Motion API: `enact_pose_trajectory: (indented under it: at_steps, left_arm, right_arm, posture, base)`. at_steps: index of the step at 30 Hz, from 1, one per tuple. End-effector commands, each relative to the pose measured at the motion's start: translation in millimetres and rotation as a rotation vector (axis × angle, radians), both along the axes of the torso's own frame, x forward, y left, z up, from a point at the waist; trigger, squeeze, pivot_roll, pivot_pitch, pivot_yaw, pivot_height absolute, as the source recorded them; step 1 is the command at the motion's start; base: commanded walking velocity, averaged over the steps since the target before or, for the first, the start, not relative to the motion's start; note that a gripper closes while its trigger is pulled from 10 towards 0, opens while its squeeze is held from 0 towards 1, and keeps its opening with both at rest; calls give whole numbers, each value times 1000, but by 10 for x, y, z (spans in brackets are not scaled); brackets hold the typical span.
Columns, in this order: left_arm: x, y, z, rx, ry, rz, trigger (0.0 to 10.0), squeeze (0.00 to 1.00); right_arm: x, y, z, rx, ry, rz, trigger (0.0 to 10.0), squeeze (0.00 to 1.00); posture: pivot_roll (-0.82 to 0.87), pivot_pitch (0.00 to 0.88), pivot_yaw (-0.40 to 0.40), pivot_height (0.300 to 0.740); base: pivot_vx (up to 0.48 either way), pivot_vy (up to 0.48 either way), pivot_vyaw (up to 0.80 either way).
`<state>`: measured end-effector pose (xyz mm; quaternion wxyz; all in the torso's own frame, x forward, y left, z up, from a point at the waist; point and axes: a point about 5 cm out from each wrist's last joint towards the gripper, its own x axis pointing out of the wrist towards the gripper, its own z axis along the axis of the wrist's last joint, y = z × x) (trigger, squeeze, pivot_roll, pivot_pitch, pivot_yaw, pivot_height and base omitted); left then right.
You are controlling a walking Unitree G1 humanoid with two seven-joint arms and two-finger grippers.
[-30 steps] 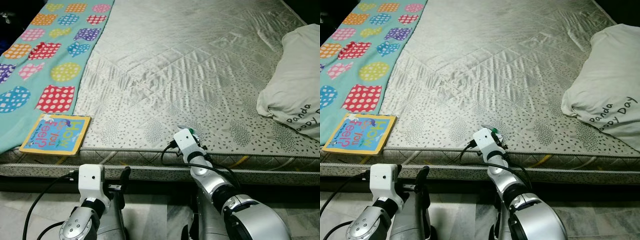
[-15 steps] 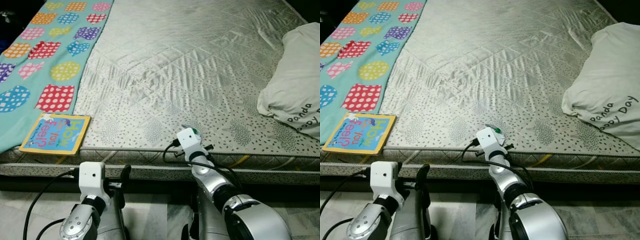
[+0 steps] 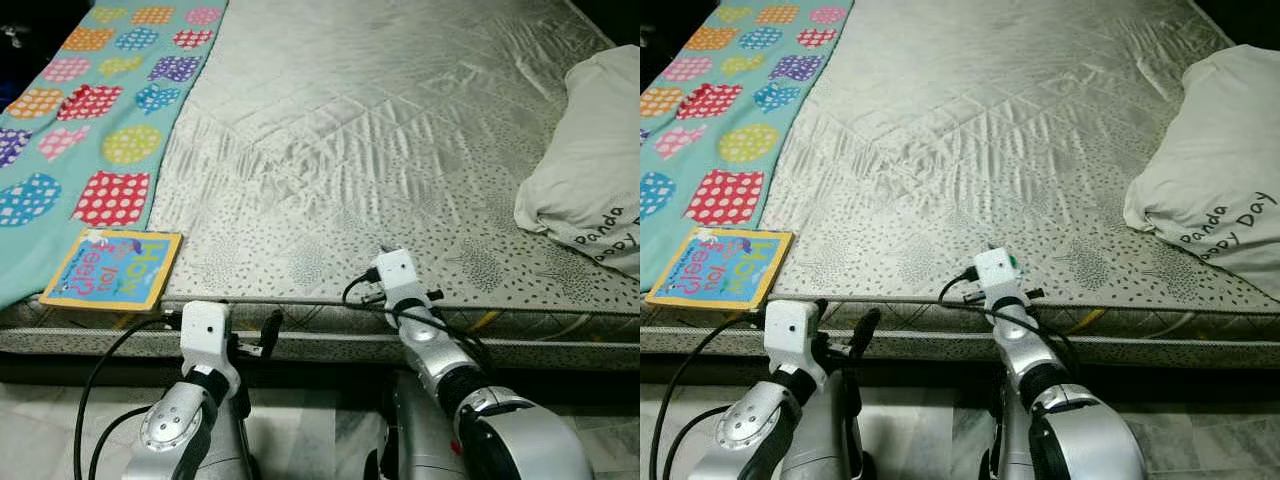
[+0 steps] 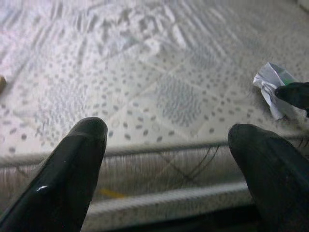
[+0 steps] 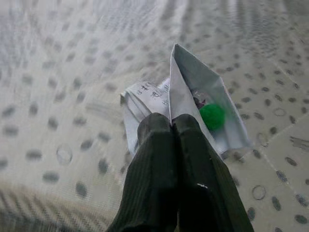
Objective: Clean up the room
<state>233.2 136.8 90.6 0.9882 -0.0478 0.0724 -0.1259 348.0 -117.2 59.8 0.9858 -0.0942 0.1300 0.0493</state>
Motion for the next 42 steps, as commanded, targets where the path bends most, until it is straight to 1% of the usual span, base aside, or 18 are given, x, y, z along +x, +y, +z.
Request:
enact_pose_trajectory:
  at_steps: [1,2,3,4,5,6,8,9,11,13,16,17,21,24,32,36,40,42]
  left_arm:
    - [22,72,-14,17,-10,41,10000,0]
    - [66,108,-16,22,-24,74,10000,0]
    - [82,133,-21,23,-28,94,10000,0]
    - [99,163,-34,32,-28,117,10000,0]
    - [99,163,-34,32,-28,117,10000,0]
    - [119,212,-59,50,-34,149,10000,0]
    - [135,240,-88,45,-31,167,10000,0]
    - [145,248,-101,41,-29,173,10000,0]
    - [177,280,-104,27,-39,200,10000,0]
    - [205,309,-85,29,-61,219,10000,0]
    - [234,303,-96,23,-65,216,10000,0]
    - [242,294,-110,20,-67,214,10000,0]
    - [270,284,-121,16,-73,210,10000,0]
    - [288,287,-128,16,-76,209,10000,0]
    - [289,280,-173,18,-78,199,10000,0]
    - [298,261,-193,22,-77,180,10000,0]
    - [301,261,-207,25,-78,174,10000,0]
    - [299,263,-213,25,-80,176,10000,0]
  right_arm:
    - [-4,-3,22,67,-21,4,549,0]
    - [-15,2,44,107,-46,20,9020,0]
    - [-26,3,54,110,-61,23,10000,0]
    - [-45,1,57,120,-75,23,10000,0]
    - [-45,1,57,120,-75,23,10000,0]
    - [-106,-1,42,174,-84,21,10000,0]
    - [-163,-41,56,229,-105,-8,10000,0]
    - [-179,-59,66,243,-112,-16,10000,0]
    - [-235,-115,125,238,-156,-33,10000,0]
    - [-268,-174,179,251,-180,-67,10000,0]
    - [-260,-276,247,274,-188,-110,10000,0]
    - [-253,-333,308,275,-208,-101,10000,0]
    - [-212,-421,392,284,-235,-103,10000,0]
    - [-185,-430,423,295,-235,-108,10000,0]
    - [-206,-389,529,297,-234,-96,10000,0]
    - [-206,-449,513,287,-232,-108,10000,0]
    - [-207,-454,521,284,-224,-109,10000,0]
    - [-197,-452,534,275,-220,-101,10000,0]
  posture:
    - [66,36,-7,547]
    - [41,17,-3,547]
    - [35,13,-2,547]
    - [16,0,-1,547]
    - [16,0,-1,547]
    - [-2,0,0,547]
    - [-22,0,1,547]
    - [-26,0,2,547]
    - [-38,0,1,547]
    - [-41,0,1,547]
    - [-54,0,6,547]
    - [-56,0,6,547]
    - [-58,0,7,547]
    - [-57,0,6,556]
    - [-66,0,17,591]
    - [-68,0,21,615]
    - [-63,0,14,630]
    - [-60,0,11,644]
  base:
    - [0,0,0]
    - [0,0,0]
    - [0,0,0]
    - [0,0,0]
    - [0,0,0]
    - [0,0,0]
    - [0,0,0]
    - [0,0,0]
    - [0,0,0]
    - [0,0,0]
    - [0,0,0]
    - [0,0,0]
    - [0,0,0]
    - [0,0,0]
    - [0,0,0]
    - [0,0,0]
    - [0,0,0]
    - [0,0,0]
